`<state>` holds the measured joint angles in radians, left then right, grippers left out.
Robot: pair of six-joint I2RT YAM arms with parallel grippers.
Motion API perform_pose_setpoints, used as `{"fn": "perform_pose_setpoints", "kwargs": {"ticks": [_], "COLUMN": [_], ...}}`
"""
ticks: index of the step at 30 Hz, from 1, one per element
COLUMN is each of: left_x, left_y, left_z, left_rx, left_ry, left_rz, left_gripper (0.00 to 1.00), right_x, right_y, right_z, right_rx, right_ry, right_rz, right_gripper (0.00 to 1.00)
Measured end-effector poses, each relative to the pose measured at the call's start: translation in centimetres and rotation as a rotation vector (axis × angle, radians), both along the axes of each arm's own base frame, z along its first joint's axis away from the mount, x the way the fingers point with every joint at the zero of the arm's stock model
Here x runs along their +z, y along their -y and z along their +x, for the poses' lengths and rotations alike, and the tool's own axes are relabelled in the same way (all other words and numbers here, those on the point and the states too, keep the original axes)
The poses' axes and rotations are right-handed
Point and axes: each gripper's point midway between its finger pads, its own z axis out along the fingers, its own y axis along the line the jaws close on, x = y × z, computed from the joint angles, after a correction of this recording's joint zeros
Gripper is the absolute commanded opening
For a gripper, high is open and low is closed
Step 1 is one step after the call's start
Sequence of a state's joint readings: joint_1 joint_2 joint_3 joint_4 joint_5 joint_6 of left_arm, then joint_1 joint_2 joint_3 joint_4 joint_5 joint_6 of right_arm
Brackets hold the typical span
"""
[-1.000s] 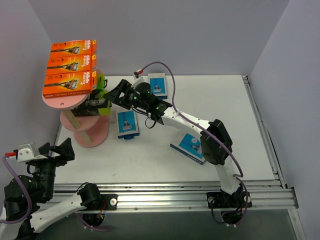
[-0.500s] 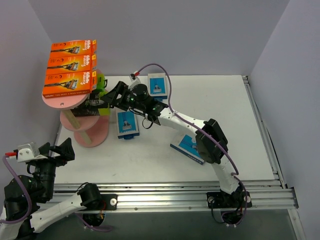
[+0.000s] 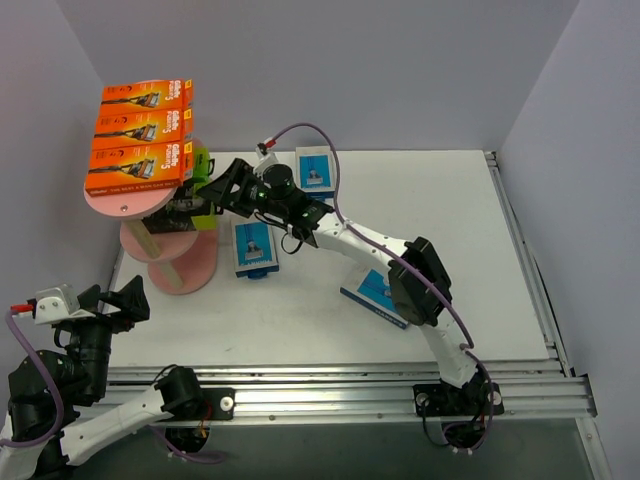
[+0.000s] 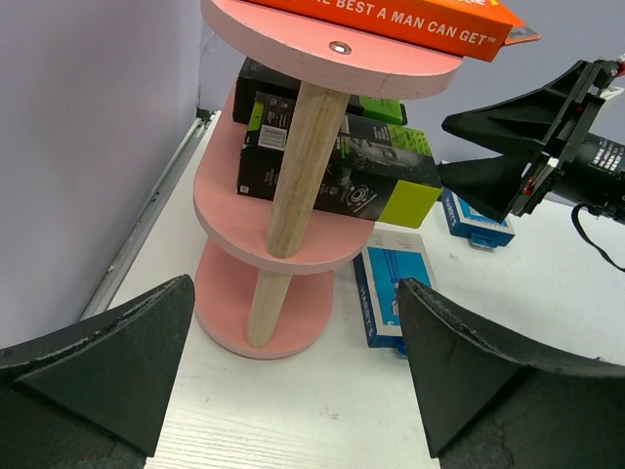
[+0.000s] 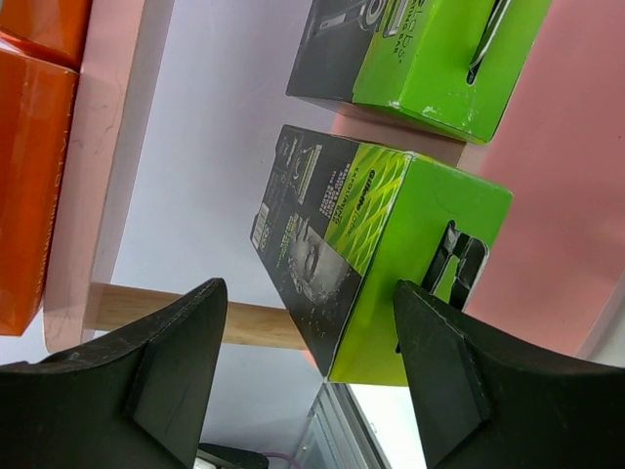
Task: Place and organize the shaving razors onto the shelf
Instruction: Place the shaving razor onto shelf
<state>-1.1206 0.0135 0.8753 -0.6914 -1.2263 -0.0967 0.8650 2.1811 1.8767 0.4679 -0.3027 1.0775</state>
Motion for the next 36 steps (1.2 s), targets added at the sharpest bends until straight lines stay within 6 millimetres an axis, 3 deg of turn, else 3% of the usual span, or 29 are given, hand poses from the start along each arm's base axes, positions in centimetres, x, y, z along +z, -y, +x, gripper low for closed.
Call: {"fn": "perform_pose_setpoints", "kwargs": {"ticks": [8,18,26,36], "left_x": [0.0,0.0,0.0,0.0], "left_y": [0.1,0.1,0.1,0.2], "left_z": [0.0,0.0,0.0,0.1], "left_rx": [-0.004,-0.004,-0.006,-0.011], "left_ry": [0.0,0.0,0.0,0.0], "left_rz": [0.0,0.001,0.001,0.001], "left_gripper": [0.94,0.94,0.94,0.94], "right_x": [-1.1,0.4,-1.1,-0.8], "right_y": [-0.6,-1.2,-2.2,-2.2], "right_z": [0.2,0.5,1.1,1.2], "right_rx": [0.011,0.019,0.027,0.029], "right_ry": [-0.017,-0.002,-0.02,-0.015], "right_rz": [-0.001,0.039,0.046,0.056], "right_gripper": [0.63,0.63,0.62,0.62]}}
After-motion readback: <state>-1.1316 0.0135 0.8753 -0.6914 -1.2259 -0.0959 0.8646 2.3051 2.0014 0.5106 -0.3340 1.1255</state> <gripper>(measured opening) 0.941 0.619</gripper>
